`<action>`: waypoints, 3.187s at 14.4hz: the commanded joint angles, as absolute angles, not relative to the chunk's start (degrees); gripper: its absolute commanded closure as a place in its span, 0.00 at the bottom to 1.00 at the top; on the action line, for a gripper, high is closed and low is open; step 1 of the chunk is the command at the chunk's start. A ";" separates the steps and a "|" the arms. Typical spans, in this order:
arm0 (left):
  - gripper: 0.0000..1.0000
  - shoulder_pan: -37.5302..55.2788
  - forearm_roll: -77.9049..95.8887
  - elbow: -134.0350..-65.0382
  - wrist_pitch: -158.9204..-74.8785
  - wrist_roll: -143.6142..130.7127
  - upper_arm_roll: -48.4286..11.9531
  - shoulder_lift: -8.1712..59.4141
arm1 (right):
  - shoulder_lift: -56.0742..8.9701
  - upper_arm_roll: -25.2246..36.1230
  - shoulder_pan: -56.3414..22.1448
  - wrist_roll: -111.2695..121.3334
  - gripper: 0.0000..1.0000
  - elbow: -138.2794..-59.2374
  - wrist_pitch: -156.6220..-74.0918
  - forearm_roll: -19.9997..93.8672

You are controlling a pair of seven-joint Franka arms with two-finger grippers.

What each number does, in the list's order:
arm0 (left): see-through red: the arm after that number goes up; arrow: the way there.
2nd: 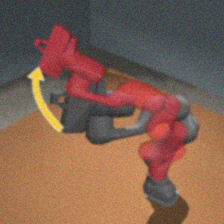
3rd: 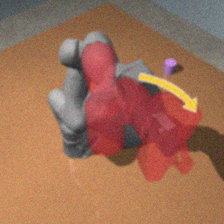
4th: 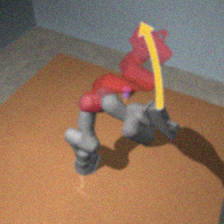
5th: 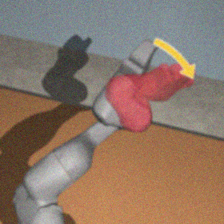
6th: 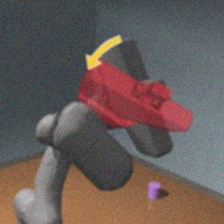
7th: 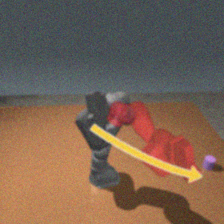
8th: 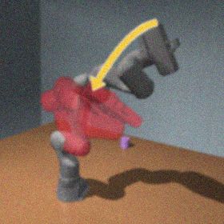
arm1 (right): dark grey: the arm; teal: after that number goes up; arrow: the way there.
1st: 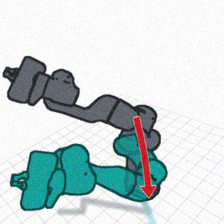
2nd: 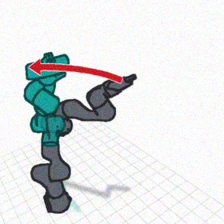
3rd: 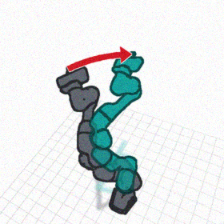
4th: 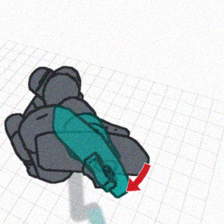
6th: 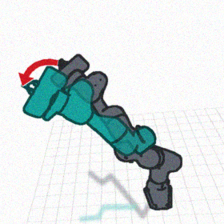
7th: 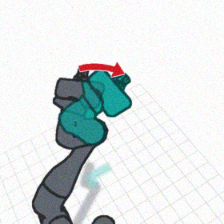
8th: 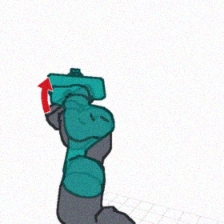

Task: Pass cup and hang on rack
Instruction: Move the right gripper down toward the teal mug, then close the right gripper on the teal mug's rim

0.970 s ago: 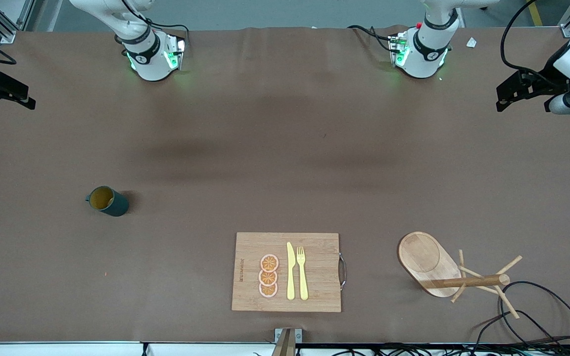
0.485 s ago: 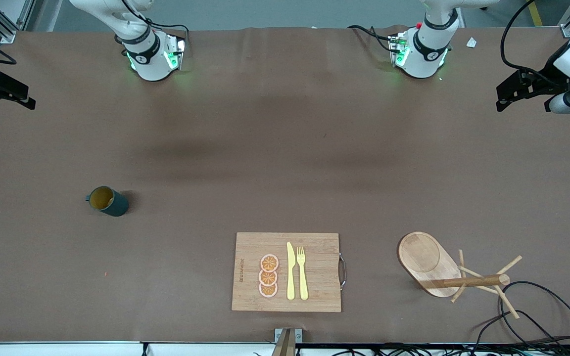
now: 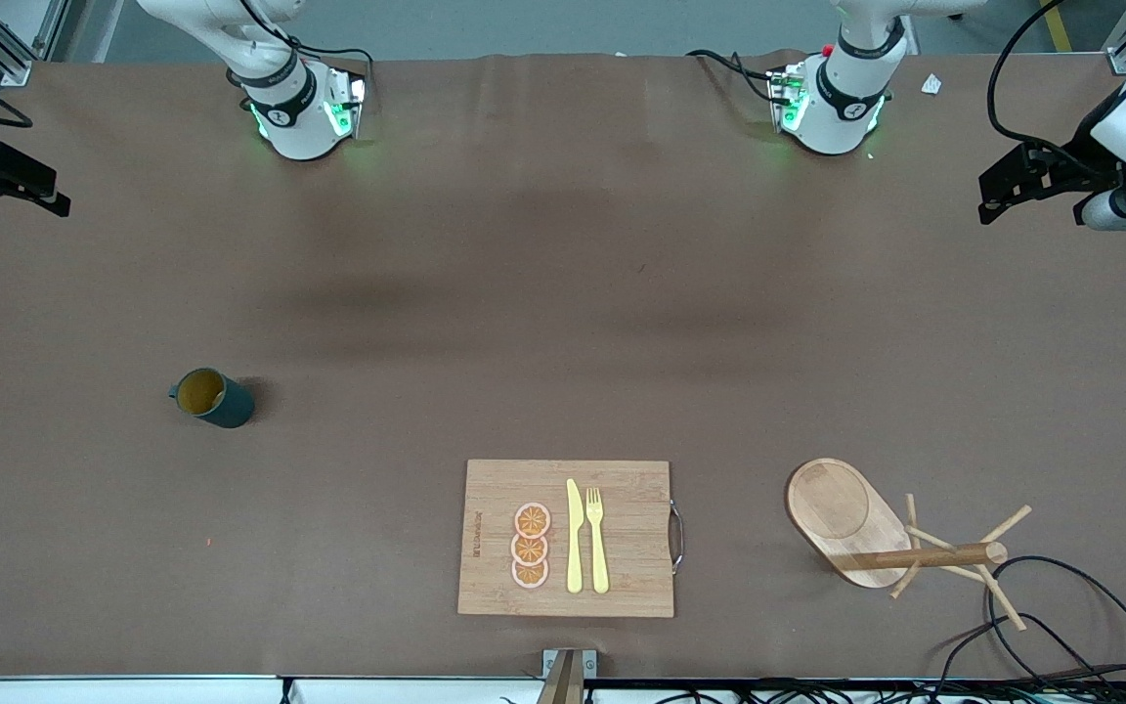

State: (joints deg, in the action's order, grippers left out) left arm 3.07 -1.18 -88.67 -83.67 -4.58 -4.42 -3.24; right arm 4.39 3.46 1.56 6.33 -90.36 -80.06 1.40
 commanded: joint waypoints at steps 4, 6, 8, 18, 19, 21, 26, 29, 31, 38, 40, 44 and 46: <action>0.00 3.25 -2.28 -87.01 -82.88 -3.96 -4.57 -2.55 | 5.63 3.52 1.41 6.15 0.00 -90.00 -79.45 0.18; 0.00 2.99 -2.29 -87.01 -82.88 -3.96 -4.57 -2.55 | 4.23 3.52 1.67 6.24 0.00 -90.35 -79.54 0.18; 0.00 2.90 -2.29 -87.01 -82.88 -3.78 -4.57 -2.55 | -2.25 3.87 2.89 6.41 0.00 -89.83 -80.33 0.61; 0.00 3.08 -2.20 -87.01 -82.97 -3.96 -4.66 -2.55 | -9.75 3.69 5.01 22.75 0.00 -109.31 -109.47 1.05; 0.00 2.99 -2.20 -87.01 -82.97 -3.87 -4.66 -2.55 | -10.71 3.69 4.75 24.16 0.00 -111.08 -112.82 1.05; 0.00 3.16 -2.29 -87.01 -82.97 -3.87 -4.57 -2.55 | -13.26 3.60 3.52 25.48 0.00 -111.45 -115.04 1.05; 0.00 3.16 -2.29 -87.36 -82.97 -3.43 -4.66 -2.55 | -19.15 3.60 2.63 38.90 0.00 -111.01 -121.98 1.05; 0.00 3.25 -2.29 -87.45 -82.97 -3.43 -4.66 -2.55 | -22.40 3.52 2.81 43.50 0.00 -110.92 -126.11 1.05; 0.00 3.34 -2.29 -87.28 -82.97 -3.43 -4.66 -2.55 | -24.16 3.52 2.73 44.47 0.00 -109.87 -126.65 1.05; 0.00 2.73 -2.37 -87.28 -82.88 -3.43 -4.57 -2.55 | -27.76 3.52 3.95 50.52 0.10 -106.61 -126.74 1.14; 0.00 2.55 -2.37 -87.19 -82.88 -3.34 -4.48 -2.64 | -29.61 3.52 4.83 54.57 0.26 -105.82 -126.83 1.23; 0.00 2.55 -2.37 -87.19 -82.88 -3.43 -4.48 -2.64 | -30.32 3.52 5.27 59.41 0.99 -105.73 -127.27 1.23; 0.00 2.64 -2.46 -87.10 -82.88 -3.43 -4.48 -2.55 | -30.32 3.52 5.19 59.68 1.00 -105.65 -127.09 1.14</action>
State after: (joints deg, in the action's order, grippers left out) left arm 2.77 -1.18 -88.43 -83.67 -4.56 -4.33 -2.96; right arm -30.27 4.15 4.59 58.18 -106.39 -127.53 1.18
